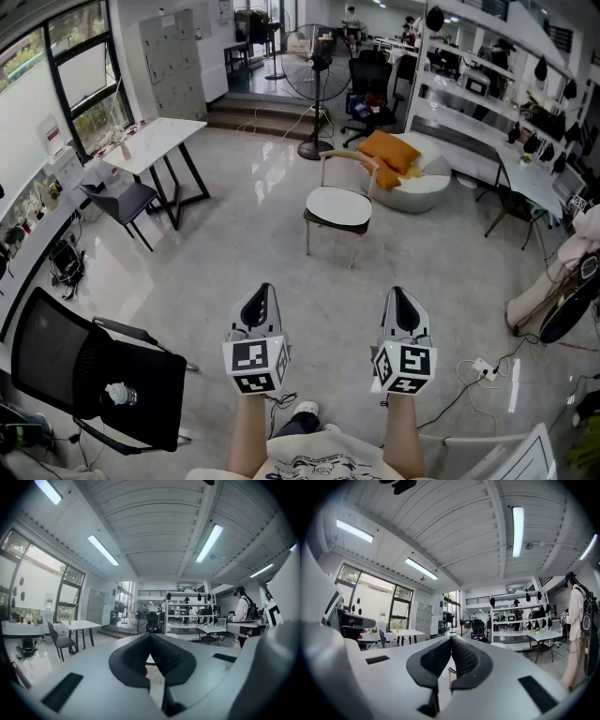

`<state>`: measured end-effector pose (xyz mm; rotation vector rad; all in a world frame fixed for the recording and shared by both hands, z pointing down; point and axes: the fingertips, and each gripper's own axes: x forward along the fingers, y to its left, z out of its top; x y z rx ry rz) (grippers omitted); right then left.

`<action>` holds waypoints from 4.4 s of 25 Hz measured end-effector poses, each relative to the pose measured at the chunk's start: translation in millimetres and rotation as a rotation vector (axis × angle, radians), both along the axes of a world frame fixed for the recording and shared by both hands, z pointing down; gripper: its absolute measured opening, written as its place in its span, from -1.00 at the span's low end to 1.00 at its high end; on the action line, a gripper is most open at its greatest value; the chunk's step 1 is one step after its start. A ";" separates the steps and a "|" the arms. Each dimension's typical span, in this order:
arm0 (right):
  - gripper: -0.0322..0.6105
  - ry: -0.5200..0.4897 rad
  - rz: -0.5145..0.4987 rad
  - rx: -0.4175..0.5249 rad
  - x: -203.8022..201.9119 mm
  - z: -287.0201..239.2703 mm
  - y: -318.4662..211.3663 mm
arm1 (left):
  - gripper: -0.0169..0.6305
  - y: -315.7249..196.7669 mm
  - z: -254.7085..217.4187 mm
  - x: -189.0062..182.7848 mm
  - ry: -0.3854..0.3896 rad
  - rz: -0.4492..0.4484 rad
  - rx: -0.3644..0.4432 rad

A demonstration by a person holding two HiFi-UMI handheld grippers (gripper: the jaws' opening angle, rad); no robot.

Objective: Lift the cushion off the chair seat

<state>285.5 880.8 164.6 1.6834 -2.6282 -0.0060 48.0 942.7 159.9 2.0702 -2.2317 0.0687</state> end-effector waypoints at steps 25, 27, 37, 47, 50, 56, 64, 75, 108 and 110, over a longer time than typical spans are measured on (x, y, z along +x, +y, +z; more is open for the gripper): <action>-0.61 -0.030 0.002 0.004 -35.9 10.4 -43.0 | -0.69 -44.9 13.8 -49.1 0.005 -0.036 -0.013; -0.48 -0.045 -0.005 0.003 -44.8 13.9 -47.2 | -0.54 -51.8 16.2 -57.3 0.003 -0.031 0.000; -0.16 -0.045 -0.029 -0.035 -63.6 26.8 -87.4 | -0.18 -105.4 24.6 -64.6 0.017 0.022 -0.011; -0.15 -0.045 -0.032 -0.064 -66.2 43.7 -176.6 | -0.18 -189.7 45.1 -68.0 0.021 0.013 -0.050; -0.15 -0.040 -0.045 -0.072 -67.8 50.1 -221.2 | -0.18 -230.9 51.2 -70.4 0.021 -0.001 -0.058; -0.13 -0.040 -0.061 -0.057 -71.0 48.8 -324.0 | -0.18 -327.8 49.0 -79.0 0.016 -0.029 -0.041; -0.13 -0.044 -0.078 -0.032 -72.0 30.2 -469.9 | -0.18 -463.8 33.6 -78.7 0.017 -0.040 -0.016; -0.13 -0.049 -0.105 -0.064 -86.7 41.5 -589.0 | -0.18 -574.6 45.4 -93.3 0.009 -0.069 -0.052; -0.09 -0.017 0.082 -0.256 -197.3 125.1 -1033.4 | -0.18 -1064.4 128.1 -230.7 0.041 0.101 -0.233; -0.09 -0.014 0.089 -0.280 -198.0 137.3 -1045.9 | -0.18 -1078.1 143.4 -232.5 0.050 0.109 -0.260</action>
